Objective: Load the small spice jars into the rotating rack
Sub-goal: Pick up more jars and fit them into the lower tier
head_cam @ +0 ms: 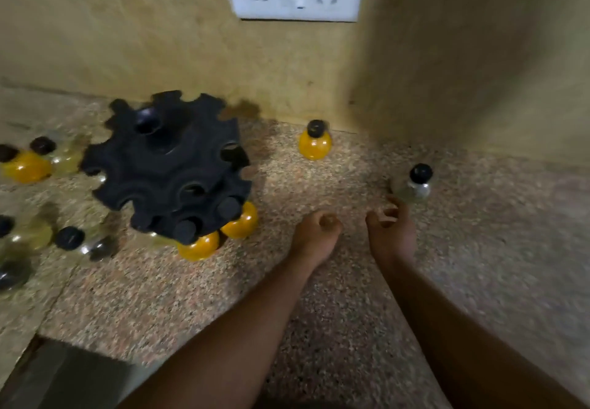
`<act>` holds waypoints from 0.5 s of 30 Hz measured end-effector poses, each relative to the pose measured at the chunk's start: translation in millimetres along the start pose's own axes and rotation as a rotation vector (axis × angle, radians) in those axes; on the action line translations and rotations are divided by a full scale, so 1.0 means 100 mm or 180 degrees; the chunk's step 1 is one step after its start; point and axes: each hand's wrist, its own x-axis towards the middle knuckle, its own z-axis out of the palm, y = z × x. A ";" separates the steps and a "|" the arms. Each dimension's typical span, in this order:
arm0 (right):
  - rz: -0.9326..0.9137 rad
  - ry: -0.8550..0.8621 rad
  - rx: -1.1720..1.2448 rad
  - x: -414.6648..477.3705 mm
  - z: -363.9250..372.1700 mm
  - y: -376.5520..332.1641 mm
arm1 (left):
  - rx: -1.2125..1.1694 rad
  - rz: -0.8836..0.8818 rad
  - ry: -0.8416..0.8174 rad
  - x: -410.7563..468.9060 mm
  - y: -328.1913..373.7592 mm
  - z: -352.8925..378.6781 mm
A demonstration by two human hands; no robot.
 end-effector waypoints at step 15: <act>0.0058 0.0471 0.0214 0.81 -0.42 0.08 | 0.3211 0.0940 -0.1109 0.69 0.54 0.74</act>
